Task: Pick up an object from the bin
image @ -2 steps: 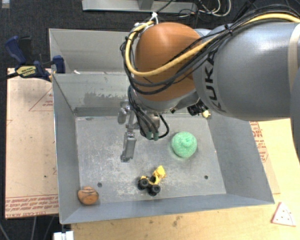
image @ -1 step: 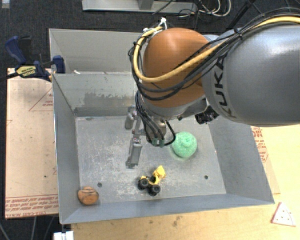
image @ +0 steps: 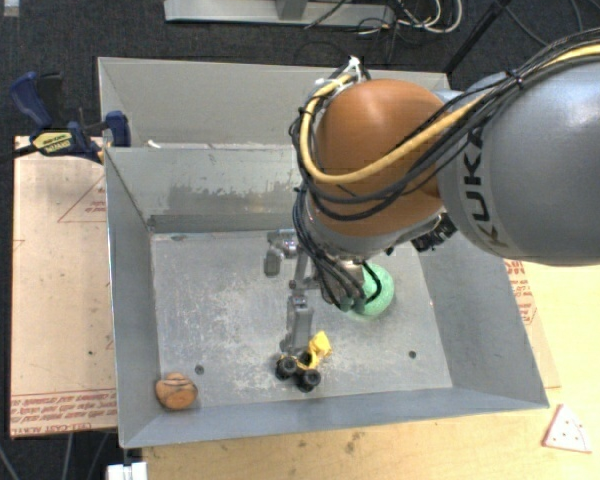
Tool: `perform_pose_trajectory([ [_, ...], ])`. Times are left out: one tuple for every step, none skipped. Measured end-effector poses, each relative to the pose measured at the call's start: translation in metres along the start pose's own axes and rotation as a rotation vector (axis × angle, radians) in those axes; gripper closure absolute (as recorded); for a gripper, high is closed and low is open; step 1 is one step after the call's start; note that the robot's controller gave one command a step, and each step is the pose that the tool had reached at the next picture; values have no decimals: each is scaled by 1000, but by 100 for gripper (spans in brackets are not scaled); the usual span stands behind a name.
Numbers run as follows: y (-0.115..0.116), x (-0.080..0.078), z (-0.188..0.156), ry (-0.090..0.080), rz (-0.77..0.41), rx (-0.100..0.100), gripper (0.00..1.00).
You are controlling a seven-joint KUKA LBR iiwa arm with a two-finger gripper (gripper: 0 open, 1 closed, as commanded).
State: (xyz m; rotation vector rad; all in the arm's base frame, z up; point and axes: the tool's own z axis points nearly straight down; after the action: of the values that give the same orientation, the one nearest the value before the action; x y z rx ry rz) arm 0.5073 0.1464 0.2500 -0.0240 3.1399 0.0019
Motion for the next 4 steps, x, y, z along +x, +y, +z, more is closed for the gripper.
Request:
perform_pose_trajectory([
  [-24, -14, 41, -3, 101, -1, 0],
  [-49, -1, 66, 3, -98, 1, 0],
  [-61, 10, 113, -6, -233, 1, 0],
  [-103, 11, 166, 2, -346, -1, 100],
])
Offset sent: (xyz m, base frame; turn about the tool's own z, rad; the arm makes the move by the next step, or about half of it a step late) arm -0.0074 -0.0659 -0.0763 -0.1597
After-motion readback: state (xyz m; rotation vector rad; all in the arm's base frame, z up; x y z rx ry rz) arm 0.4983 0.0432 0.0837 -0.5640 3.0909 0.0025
